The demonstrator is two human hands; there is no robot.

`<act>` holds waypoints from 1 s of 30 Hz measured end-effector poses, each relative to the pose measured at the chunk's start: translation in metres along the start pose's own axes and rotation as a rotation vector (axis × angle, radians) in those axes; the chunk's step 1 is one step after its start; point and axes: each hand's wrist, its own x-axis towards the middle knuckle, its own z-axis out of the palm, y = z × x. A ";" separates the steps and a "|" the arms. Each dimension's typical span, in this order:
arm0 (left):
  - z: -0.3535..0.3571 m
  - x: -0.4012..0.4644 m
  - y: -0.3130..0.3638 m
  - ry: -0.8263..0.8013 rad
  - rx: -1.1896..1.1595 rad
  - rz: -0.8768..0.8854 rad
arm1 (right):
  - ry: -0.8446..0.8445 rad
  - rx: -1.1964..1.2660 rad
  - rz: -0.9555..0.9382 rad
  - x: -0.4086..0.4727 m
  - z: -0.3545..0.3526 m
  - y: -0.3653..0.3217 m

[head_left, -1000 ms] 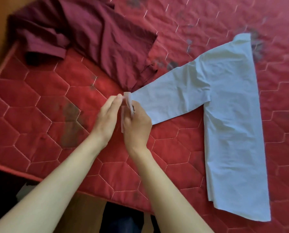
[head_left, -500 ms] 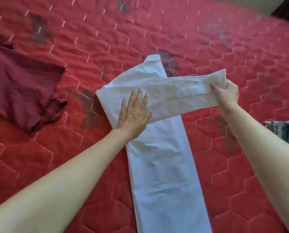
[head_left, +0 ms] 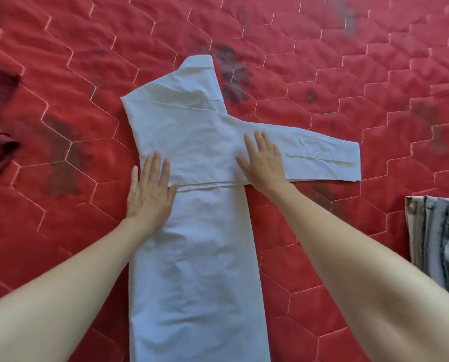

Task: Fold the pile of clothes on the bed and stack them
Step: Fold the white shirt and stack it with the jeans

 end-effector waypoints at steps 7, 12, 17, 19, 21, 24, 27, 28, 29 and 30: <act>0.020 -0.020 -0.003 0.129 -0.048 0.033 | -0.011 -0.046 -0.383 0.045 0.029 -0.107; 0.028 -0.022 -0.007 0.193 -0.053 0.044 | 0.065 0.017 -0.301 0.103 0.024 -0.173; 0.028 -0.026 -0.007 0.220 -0.069 0.018 | 0.033 0.116 -0.264 0.149 0.005 -0.196; 0.028 -0.026 -0.007 0.217 -0.071 0.003 | -0.066 0.183 -0.278 0.157 -0.001 -0.189; 0.028 -0.025 -0.006 0.210 -0.075 -0.003 | -0.084 0.206 -0.255 0.161 -0.007 -0.176; 0.032 -0.025 -0.006 0.216 -0.076 0.006 | -0.037 0.215 -0.188 0.157 -0.004 -0.155; 0.033 -0.024 -0.007 0.215 -0.089 0.012 | 0.048 0.180 -0.153 0.147 0.008 -0.149; 0.033 -0.024 -0.007 0.212 -0.092 0.013 | 0.089 0.171 -0.150 0.146 0.011 -0.153; 0.033 -0.024 -0.007 0.207 -0.093 0.015 | 0.114 0.173 -0.150 0.147 0.012 -0.159; 0.033 -0.024 -0.007 0.203 -0.090 0.016 | 0.114 0.190 -0.156 0.149 0.012 -0.165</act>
